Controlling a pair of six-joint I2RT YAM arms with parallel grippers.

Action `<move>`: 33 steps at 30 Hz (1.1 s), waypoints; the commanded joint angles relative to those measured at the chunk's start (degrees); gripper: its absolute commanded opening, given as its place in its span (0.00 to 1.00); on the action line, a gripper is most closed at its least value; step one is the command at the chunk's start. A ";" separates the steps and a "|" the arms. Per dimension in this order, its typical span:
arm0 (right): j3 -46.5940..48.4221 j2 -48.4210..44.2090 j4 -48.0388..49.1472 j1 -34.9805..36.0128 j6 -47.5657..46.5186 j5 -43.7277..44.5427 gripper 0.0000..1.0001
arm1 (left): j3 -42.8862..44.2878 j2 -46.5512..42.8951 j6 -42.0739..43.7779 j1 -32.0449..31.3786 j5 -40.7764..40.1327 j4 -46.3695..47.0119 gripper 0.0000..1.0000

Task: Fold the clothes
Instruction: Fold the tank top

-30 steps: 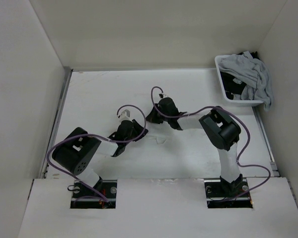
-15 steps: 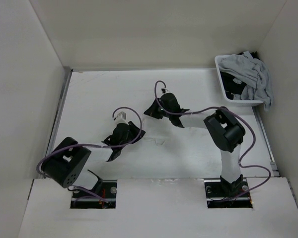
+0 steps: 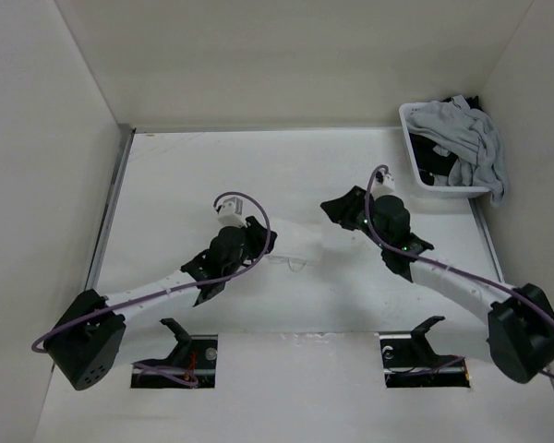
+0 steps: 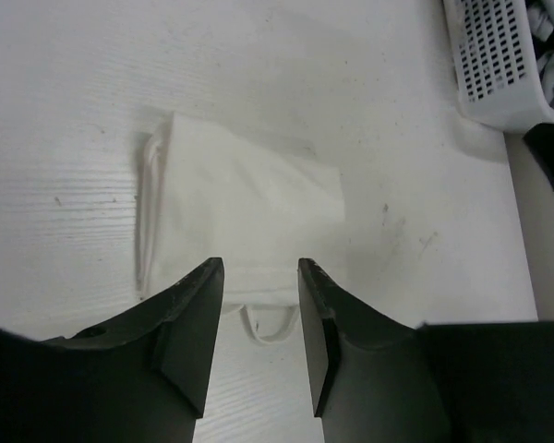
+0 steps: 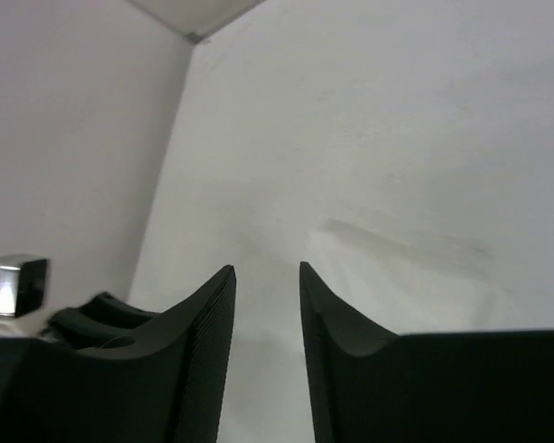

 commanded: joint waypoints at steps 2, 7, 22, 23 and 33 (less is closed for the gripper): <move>-6.15 -9.71 -8.24 -1.80 -5.98 10.39 0.46 | 4.25 -2.48 4.48 0.39 -2.46 -5.25 0.40; -9.93 -17.11 -11.86 -4.96 -8.01 19.72 0.57 | 2.14 -9.61 4.13 9.62 -2.29 -12.36 0.50; -18.64 -19.76 -6.33 -10.15 -4.76 24.48 0.62 | -5.60 -15.33 3.08 32.30 8.16 -16.43 0.49; -18.64 -19.49 -6.33 -10.24 -4.76 24.30 0.62 | -5.60 -14.81 2.99 32.74 9.21 -16.25 0.49; -17.32 -15.01 -5.45 -9.98 -4.93 22.54 0.48 | -3.58 -10.68 3.25 30.03 9.14 -13.44 0.47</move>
